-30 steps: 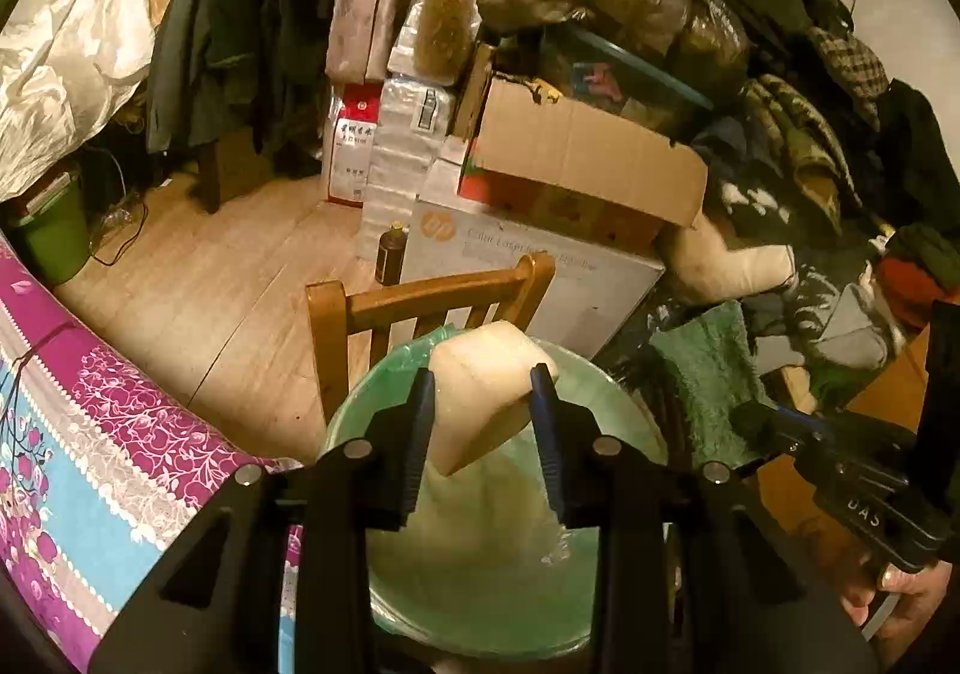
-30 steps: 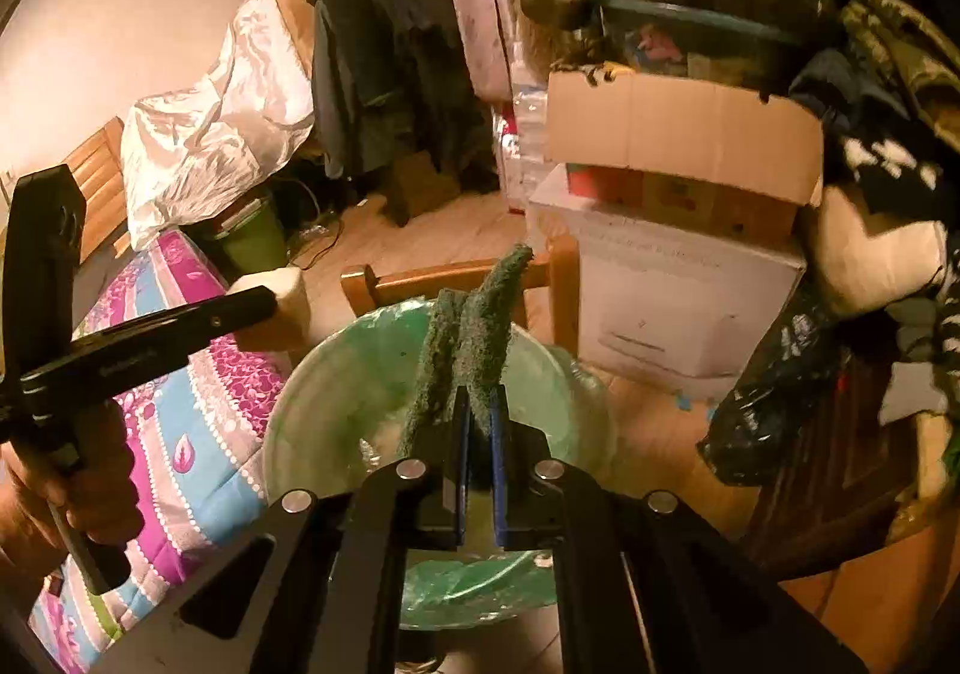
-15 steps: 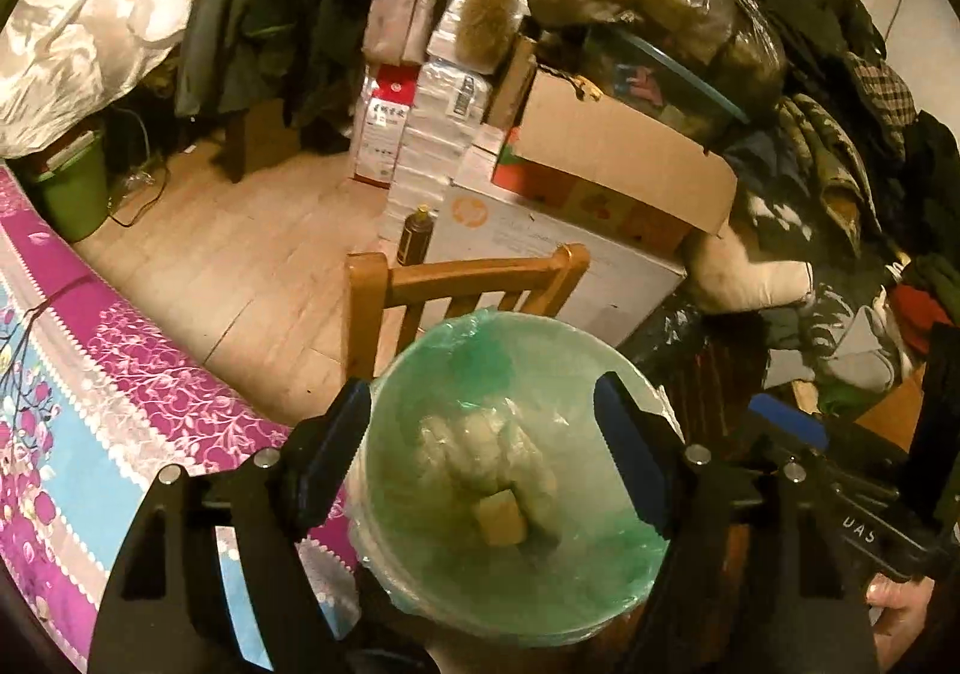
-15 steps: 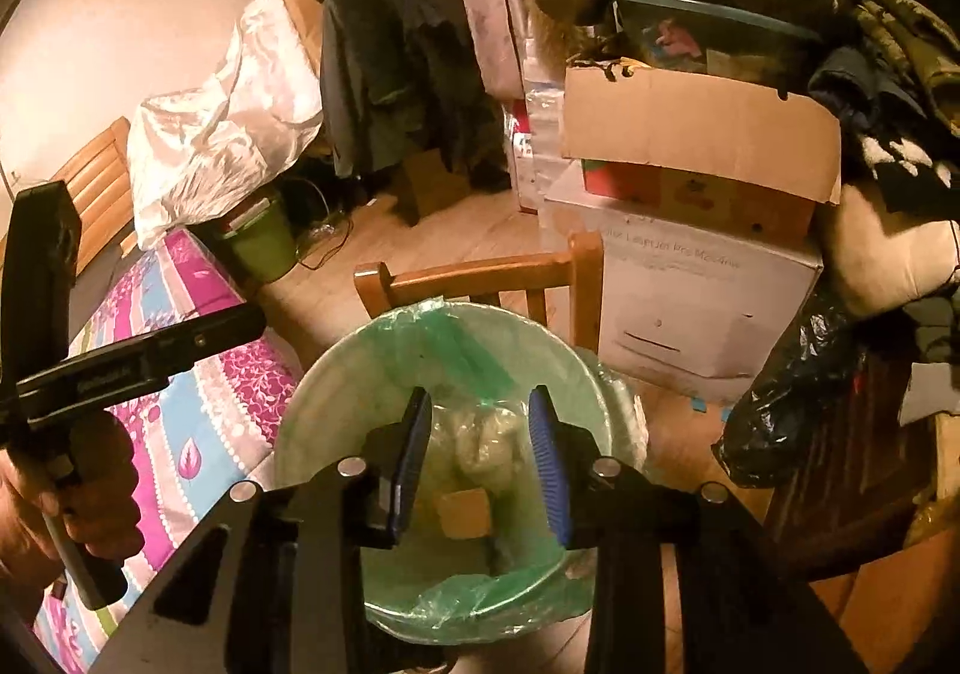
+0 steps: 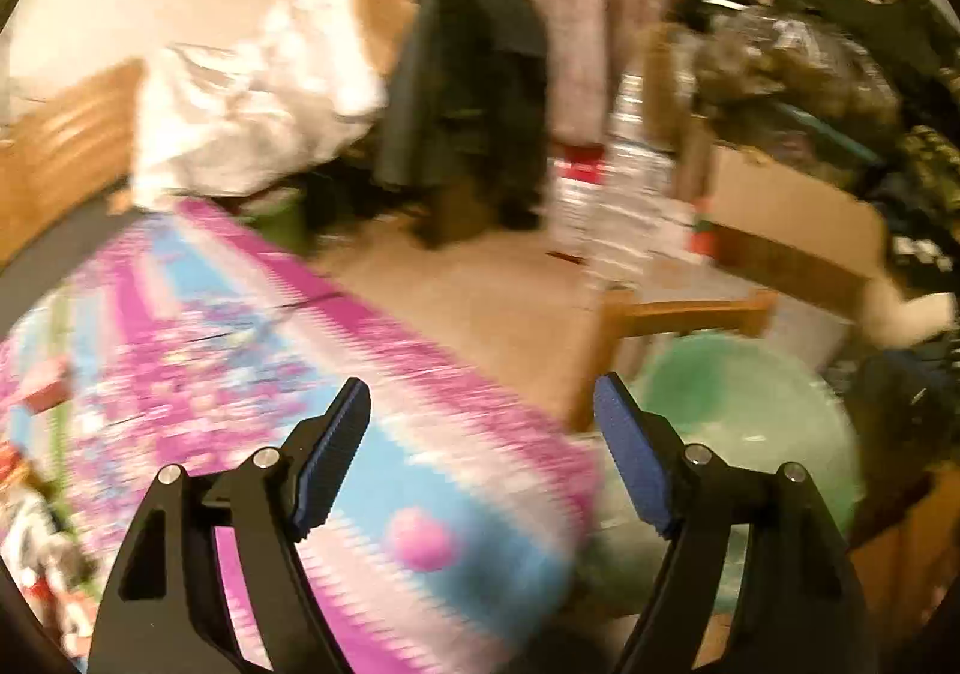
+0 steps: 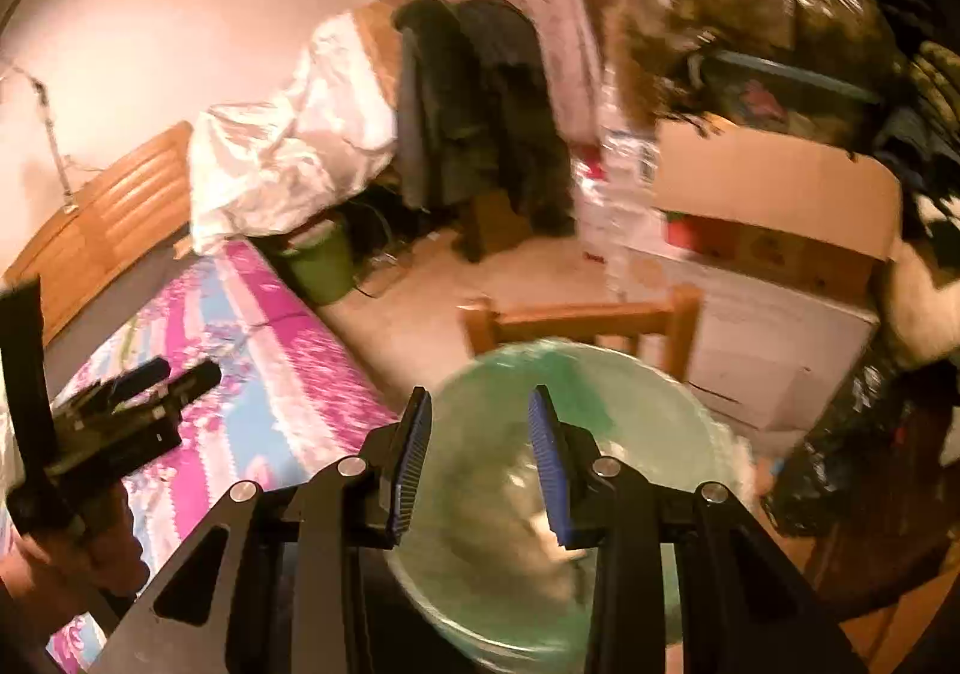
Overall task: Collect trash
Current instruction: 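Carry both held items to the green wastebasket and open both tools, then grasp the tan medicine box with the left tool while the right grasps a red-white wrapper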
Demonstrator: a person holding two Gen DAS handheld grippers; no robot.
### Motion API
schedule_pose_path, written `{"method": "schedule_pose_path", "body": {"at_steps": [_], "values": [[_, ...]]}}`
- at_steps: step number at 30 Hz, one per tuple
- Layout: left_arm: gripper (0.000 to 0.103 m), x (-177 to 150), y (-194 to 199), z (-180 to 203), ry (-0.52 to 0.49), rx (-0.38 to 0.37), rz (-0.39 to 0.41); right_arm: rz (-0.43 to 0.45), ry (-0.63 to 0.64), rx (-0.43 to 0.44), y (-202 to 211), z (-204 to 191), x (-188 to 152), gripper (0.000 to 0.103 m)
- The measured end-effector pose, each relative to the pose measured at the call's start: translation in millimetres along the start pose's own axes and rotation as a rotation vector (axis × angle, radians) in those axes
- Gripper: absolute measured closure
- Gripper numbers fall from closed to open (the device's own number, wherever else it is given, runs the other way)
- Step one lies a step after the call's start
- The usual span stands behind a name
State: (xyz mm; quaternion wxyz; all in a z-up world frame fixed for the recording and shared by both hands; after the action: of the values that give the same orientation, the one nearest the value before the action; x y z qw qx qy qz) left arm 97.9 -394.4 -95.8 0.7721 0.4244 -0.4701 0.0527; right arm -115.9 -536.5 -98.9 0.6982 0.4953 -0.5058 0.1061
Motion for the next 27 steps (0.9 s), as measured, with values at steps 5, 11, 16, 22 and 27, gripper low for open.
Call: {"method": "schedule_pose_path", "body": {"at_steps": [5, 11, 16, 22, 27], "values": [[0.028, -9, 31, -68, 0.072, 0.166, 0.063, 0.039, 0.082, 0.125, -10, -70, 9, 0.067], [0.027, -30, 86, -150, 0.184, 0.332, 0.109, 0.009, 0.225, 0.319, -26, -176, 13, 0.068], [0.027, -59, 141, -223, 0.324, 0.455, 0.115, -0.028, 0.351, 0.476, -36, -256, 9, 0.067], [0.027, -86, 193, -304, 0.567, 0.578, 0.137, -0.122, 0.489, 0.654, -53, -351, -15, 0.063], [0.027, -107, 213, -369, 0.781, 0.627, 0.135, -0.18, 0.575, 0.75, -67, -408, -40, 0.044]]}}
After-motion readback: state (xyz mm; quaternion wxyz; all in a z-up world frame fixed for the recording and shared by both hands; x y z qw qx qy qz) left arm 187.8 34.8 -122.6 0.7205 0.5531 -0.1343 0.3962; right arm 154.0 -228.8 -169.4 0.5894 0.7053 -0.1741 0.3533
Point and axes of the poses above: each gripper's, at about its wrist camera, not at the fingertips, and y roughly against the way its jaws point, z to its right, x to its top, the point moved 2 cm from there along -y, roughly the way its jaws point, and after that the axes turned 14 degrees about y, right-handed, at the moved point
